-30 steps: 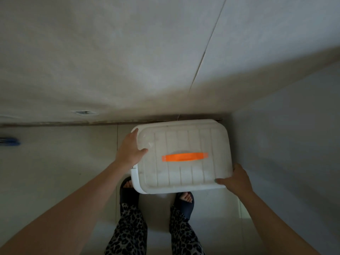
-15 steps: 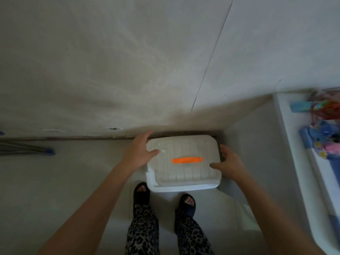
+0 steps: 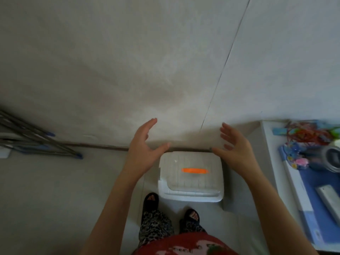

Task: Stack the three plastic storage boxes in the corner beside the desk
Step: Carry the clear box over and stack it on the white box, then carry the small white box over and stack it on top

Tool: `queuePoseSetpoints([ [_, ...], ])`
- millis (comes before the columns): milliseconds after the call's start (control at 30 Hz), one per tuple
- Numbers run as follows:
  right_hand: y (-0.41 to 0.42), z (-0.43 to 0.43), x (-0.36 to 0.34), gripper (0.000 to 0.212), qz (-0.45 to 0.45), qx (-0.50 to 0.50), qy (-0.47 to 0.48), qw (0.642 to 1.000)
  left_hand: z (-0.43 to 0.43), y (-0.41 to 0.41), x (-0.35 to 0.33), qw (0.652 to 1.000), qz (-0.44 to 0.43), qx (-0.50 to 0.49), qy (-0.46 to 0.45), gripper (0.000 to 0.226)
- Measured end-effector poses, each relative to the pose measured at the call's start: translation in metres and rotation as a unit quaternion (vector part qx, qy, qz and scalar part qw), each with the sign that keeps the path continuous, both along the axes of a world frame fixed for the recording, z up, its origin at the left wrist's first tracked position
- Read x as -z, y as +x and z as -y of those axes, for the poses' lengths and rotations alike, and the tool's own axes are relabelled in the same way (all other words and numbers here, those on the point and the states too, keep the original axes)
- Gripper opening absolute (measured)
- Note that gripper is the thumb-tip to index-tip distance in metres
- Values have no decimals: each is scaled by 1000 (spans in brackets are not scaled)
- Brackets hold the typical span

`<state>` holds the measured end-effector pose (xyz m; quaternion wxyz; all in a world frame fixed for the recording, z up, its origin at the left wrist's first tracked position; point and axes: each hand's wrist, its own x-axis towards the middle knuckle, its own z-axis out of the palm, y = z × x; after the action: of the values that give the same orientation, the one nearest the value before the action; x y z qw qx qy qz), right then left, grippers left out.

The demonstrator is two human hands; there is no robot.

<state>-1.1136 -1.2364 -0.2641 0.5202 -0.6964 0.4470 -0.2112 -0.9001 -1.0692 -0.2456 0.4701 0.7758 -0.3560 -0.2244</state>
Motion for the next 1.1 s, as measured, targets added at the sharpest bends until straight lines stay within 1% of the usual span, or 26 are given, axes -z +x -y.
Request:
queuePoseSetpoints([
  [100, 6, -8, -35, 79, 46, -20, -25, 998, -15, -3, -33, 998, 3, -43, -48, 71],
  [267, 34, -26, -99, 77, 103, -67, -87, 989, -41, -1, -81, 990, 55, -95, -92, 72],
  [333, 40, -34, -116, 77, 113, -77, -101, 986, -47, 0, -90, 988, 66, -100, -94, 72],
  [533, 91, -75, -160, 76, 171, -116, -120, 971, -103, 29, -118, 973, 83, -166, -139, 71],
  [667, 140, -114, -172, 75, 177, -166, -113, 963, -154, 59, -127, 962, 89, -222, -135, 71],
  [767, 187, -151, -177, 76, 173, -211, -100, 957, -202, 92, -132, 946, 106, -275, -133, 70],
  [900, 253, -201, -182, 80, 177, -253, -92, 947, -268, 137, -137, 933, 117, -317, -123, 71],
  [1100, 345, -279, -178, 77, 217, -306, -74, 924, -361, 192, -139, 905, 135, -383, -128, 71],
])
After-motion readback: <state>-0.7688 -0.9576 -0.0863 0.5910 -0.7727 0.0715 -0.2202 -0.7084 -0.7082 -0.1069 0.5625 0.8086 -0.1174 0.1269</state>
